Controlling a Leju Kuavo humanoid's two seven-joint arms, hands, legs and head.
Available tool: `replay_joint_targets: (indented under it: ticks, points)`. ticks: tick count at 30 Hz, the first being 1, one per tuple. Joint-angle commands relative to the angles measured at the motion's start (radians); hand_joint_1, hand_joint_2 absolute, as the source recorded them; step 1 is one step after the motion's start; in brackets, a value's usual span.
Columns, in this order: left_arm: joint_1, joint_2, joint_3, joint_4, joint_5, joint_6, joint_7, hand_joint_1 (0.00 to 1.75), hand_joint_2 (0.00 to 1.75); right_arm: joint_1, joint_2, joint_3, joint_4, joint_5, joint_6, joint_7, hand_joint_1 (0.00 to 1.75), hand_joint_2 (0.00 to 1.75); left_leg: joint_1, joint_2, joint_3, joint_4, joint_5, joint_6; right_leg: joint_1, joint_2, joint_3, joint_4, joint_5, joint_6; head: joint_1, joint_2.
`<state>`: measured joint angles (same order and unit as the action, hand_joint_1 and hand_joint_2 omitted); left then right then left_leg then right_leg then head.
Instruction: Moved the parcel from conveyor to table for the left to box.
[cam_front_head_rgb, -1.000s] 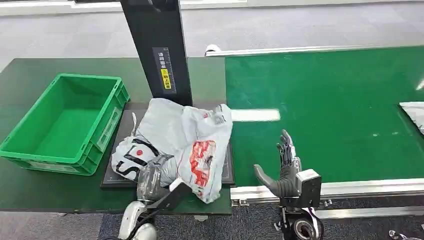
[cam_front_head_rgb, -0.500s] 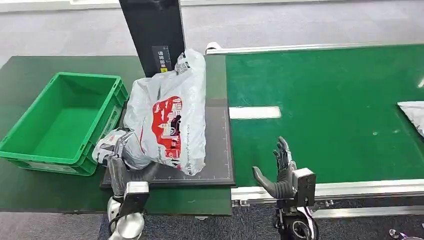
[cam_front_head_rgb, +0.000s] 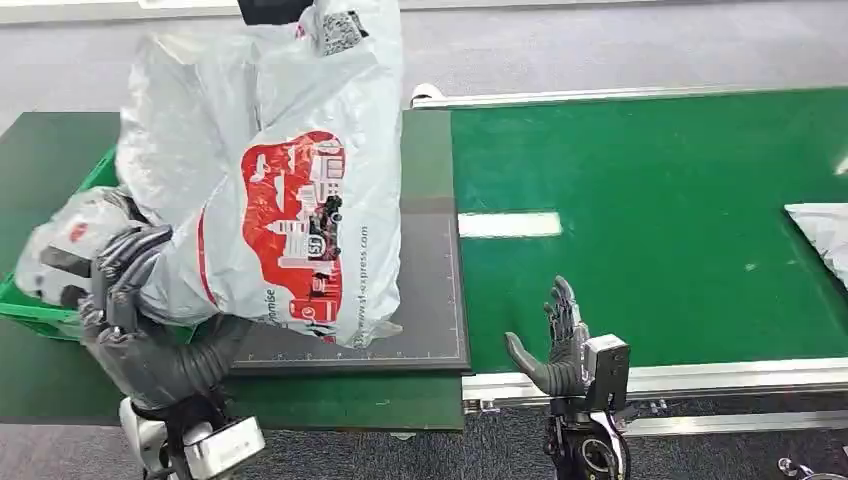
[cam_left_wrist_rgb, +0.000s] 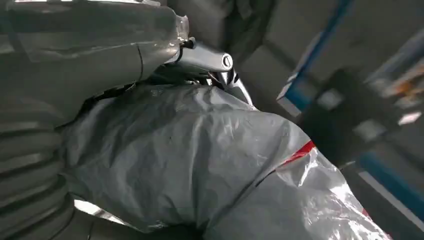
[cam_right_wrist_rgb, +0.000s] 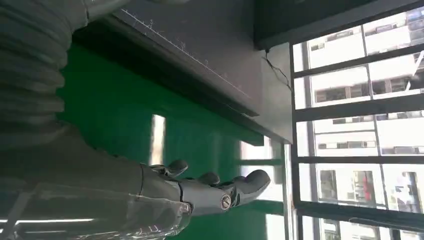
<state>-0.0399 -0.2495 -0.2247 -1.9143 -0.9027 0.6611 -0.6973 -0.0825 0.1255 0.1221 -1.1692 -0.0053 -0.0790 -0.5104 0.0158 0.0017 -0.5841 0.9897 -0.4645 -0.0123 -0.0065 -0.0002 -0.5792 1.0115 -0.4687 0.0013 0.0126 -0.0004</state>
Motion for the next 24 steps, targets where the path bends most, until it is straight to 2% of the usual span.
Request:
replay_joint_targets:
  ticks: [1, 4, 7, 9, 10, 11, 12, 13, 14, 15, 16, 17, 18, 21, 23, 24]
  points:
    - [-0.122, 0.051, 0.053, -0.135, -0.306, 0.037, -0.001, 1.75, 1.75, -0.034, -0.011, 0.034, 0.062, -0.005, -0.003, 0.005, 0.00, 1.75, 0.000, 0.000, 0.000, 0.000, 0.000, 0.000, 0.000, 0.000, 0.000, 0.000, 0.000, 0.000, 0.000, 0.000]
    - [-0.189, 0.084, 0.225, -0.095, -0.355, 0.037, -0.001, 1.75, 1.75, -0.015, -0.018, 0.041, 0.055, -0.005, 0.001, 0.003, 0.00, 1.75, -0.001, 0.000, 0.001, -0.002, 0.001, 0.000, 0.000, 0.000, 0.001, -0.001, 0.001, 0.000, 0.000, 0.000]
    - [-0.216, 0.129, 0.321, -0.050, -0.314, 0.037, -0.001, 1.75, 1.75, 0.002, -0.021, 0.041, 0.051, -0.012, -0.007, -0.005, 0.00, 1.75, -0.001, 0.001, 0.002, -0.001, 0.000, 0.000, 0.000, 0.001, 0.002, 0.000, 0.000, 0.000, 0.000, 0.000]
    - [-0.249, 0.109, 0.410, 0.066, -0.358, 0.037, -0.001, 1.75, 1.75, 0.022, -0.023, 0.034, 0.036, -0.013, -0.023, -0.011, 0.00, 1.75, -0.001, 0.001, 0.004, -0.004, 0.001, 0.000, -0.001, 0.001, 0.003, -0.002, 0.001, -0.001, 0.000, 0.000]
    - [-0.303, 0.094, 0.499, 0.235, -0.400, 0.037, -0.001, 1.75, 1.75, 0.035, -0.025, 0.033, 0.023, -0.019, -0.046, -0.005, 0.00, 1.75, -0.001, -0.001, 0.005, -0.003, 0.001, 0.000, -0.001, -0.001, 0.004, -0.002, 0.000, -0.001, 0.000, 0.000]
    - [-0.322, 0.091, 0.521, 0.278, -0.405, 0.037, -0.001, 1.75, 1.75, 0.043, -0.026, 0.033, 0.013, -0.019, -0.045, -0.005, 0.00, 1.75, -0.001, -0.003, 0.005, -0.003, 0.001, 0.000, -0.001, -0.003, 0.004, -0.001, 0.000, 0.000, 0.000, 0.000]
    - [-0.374, 0.077, 0.594, 0.476, -0.536, 0.037, 0.093, 1.75, 1.75, 0.058, -0.018, 0.032, 0.005, -0.012, -0.056, -0.014, 0.00, 1.75, -0.001, -0.004, 0.005, -0.005, 0.002, 0.000, -0.001, -0.004, 0.005, -0.003, 0.000, 0.000, 0.001, 0.000]
    - [-0.374, 0.077, 0.594, 0.476, -0.536, 0.037, 0.093, 1.75, 1.75, 0.058, -0.018, 0.032, 0.005, -0.012, -0.056, -0.014, 0.00, 1.75, -0.002, -0.006, 0.006, -0.004, 0.003, 0.000, -0.002, -0.006, 0.005, -0.002, -0.001, 0.000, 0.000, 0.000]
    - [-0.414, 0.118, 0.581, 0.602, -0.567, 0.037, 0.168, 1.75, 1.75, 0.058, -0.037, 0.047, -0.018, -0.026, -0.087, -0.001, 0.00, 1.75, -0.001, -0.005, 0.006, -0.004, 0.003, 0.000, -0.001, -0.005, 0.005, -0.003, 0.000, -0.001, 0.000, 0.000]
    - [-0.448, 0.162, 0.554, 0.733, -0.578, 0.037, 0.307, 1.75, 1.75, 0.059, -0.033, 0.044, -0.025, -0.020, -0.067, 0.009, 0.00, 1.75, -0.001, -0.002, 0.004, -0.003, 0.002, 0.000, 0.000, -0.002, 0.003, -0.002, 0.000, 0.000, 0.000, 0.000]
    - [-0.499, 0.254, 0.492, 0.963, -0.578, 0.037, 0.523, 1.75, 1.75, 0.044, -0.019, 0.032, -0.007, -0.006, -0.045, 0.020, 0.00, 1.75, -0.002, -0.006, 0.006, -0.004, 0.003, 0.000, -0.002, -0.006, 0.006, -0.001, 0.000, 0.000, 0.001, 0.000]
    - [-0.527, 0.307, 0.458, 1.084, -0.549, 0.033, 0.629, 1.75, 1.75, 0.034, -0.009, 0.024, 0.010, 0.003, -0.032, 0.021, 0.00, 1.75, -0.002, -0.005, 0.005, -0.005, 0.004, 0.000, -0.001, -0.006, 0.006, -0.002, 0.001, -0.001, 0.000, 0.000]
    - [-0.531, 0.361, 0.410, 1.132, -0.501, 0.017, 0.686, 1.75, 1.75, 0.024, 0.000, 0.014, 0.026, 0.014, -0.021, 0.021, 0.00, 1.75, -0.002, -0.004, 0.006, -0.005, 0.004, 0.000, -0.002, -0.005, 0.005, -0.002, 0.001, -0.001, 0.000, 0.000]
    - [-0.529, 0.397, 0.381, 1.155, -0.404, -0.004, 0.692, 1.75, 1.75, 0.012, 0.008, 0.011, 0.043, 0.030, -0.005, 0.022, 0.00, 1.75, -0.001, 0.001, 0.005, -0.003, 0.002, 0.000, -0.001, 0.001, 0.003, -0.001, 0.001, -0.001, 0.000, 0.000]
    - [-0.528, 0.394, 0.363, 1.154, -0.395, -0.021, 0.697, 1.75, 1.75, 0.007, 0.008, 0.007, 0.045, 0.033, -0.002, 0.023, 0.00, 1.75, -0.001, 0.007, 0.006, -0.003, 0.002, 0.000, 0.000, 0.004, 0.002, -0.001, 0.002, -0.003, 0.000, 0.000]
    - [-0.525, 0.392, 0.353, 1.149, -0.396, -0.032, 0.719, 1.75, 1.75, 0.007, 0.008, 0.004, 0.044, 0.037, 0.001, 0.026, 0.00, 1.75, 0.000, 0.005, 0.005, -0.002, 0.002, 0.000, 0.000, 0.003, 0.001, -0.001, 0.001, -0.002, 0.000, 0.000]
